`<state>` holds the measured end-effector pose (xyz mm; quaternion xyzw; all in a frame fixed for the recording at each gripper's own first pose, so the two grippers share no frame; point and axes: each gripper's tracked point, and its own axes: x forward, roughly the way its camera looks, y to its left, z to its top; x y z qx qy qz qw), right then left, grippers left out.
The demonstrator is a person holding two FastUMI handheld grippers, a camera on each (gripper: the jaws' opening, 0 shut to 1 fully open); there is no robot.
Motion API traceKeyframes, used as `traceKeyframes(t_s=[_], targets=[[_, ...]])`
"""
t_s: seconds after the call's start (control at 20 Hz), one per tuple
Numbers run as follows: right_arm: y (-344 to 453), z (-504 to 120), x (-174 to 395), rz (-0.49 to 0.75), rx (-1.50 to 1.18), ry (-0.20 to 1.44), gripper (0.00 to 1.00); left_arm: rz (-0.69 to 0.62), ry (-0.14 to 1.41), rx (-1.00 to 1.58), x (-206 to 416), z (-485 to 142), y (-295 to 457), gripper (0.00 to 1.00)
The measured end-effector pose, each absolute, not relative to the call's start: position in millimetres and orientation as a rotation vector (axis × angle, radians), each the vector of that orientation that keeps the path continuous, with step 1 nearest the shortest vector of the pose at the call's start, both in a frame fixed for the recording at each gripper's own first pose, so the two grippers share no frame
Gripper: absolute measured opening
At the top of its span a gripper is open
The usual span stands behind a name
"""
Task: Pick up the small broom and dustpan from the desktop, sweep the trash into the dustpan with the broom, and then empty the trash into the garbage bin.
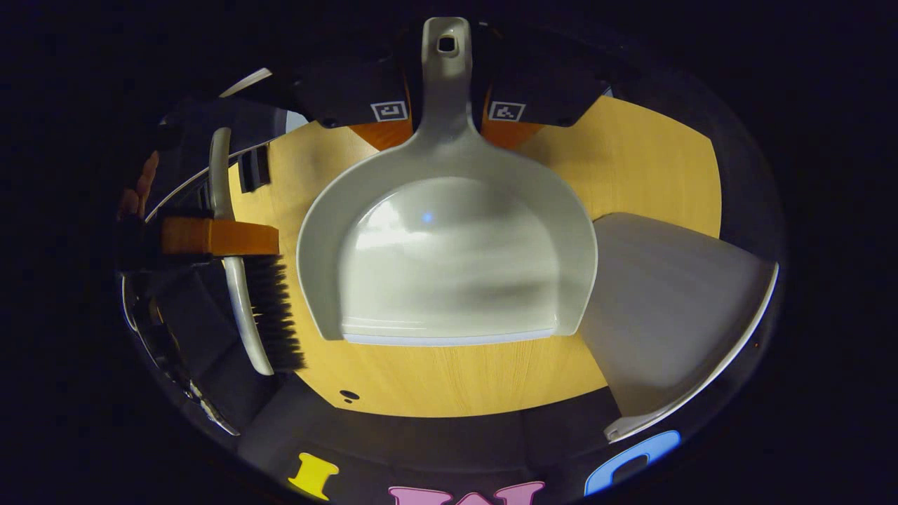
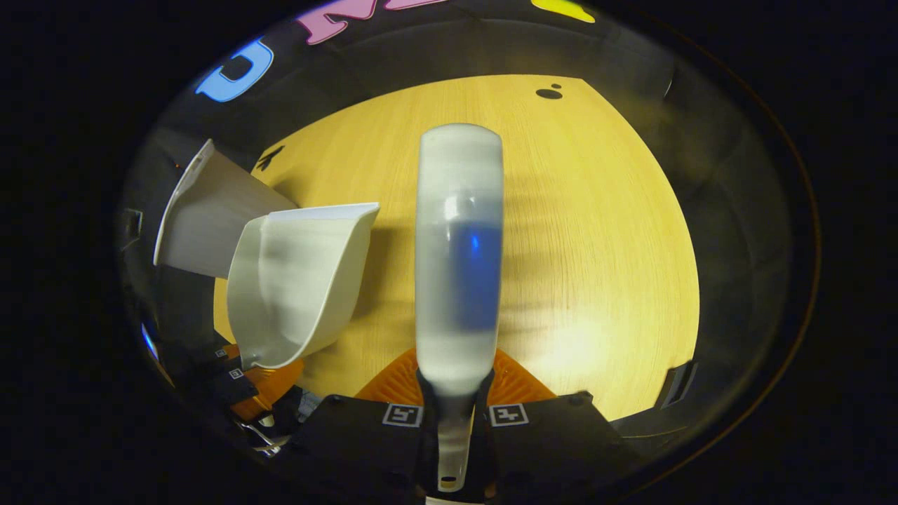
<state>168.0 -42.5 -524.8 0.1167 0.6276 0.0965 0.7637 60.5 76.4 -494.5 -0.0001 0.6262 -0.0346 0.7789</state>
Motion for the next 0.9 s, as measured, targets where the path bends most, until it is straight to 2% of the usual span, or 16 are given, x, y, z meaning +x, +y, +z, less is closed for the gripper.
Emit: traceKeyframes(t_s=[0.2,0.45,0.7,0.9], targets=[[-37.1,-551.1,163.5,0.223,0.229,1.434,0.22,-0.017,1.411,-0.118,76.9,-466.0,74.8,0.26],[-28.7,-585.0,153.0,0.203,0.195,1.505,0.22,-0.030,1.453,0.023,83.8,-451.2,77.8,0.25],[-27.1,-602.0,145.8,0.188,0.151,1.562,0.22,0.001,1.527,0.006,83.2,-446.8,77.7,0.26],[-24.9,-608.5,138.0,0.189,0.157,1.596,0.22,0.003,1.521,0.009,89.4,-444.6,74.5,0.27]])
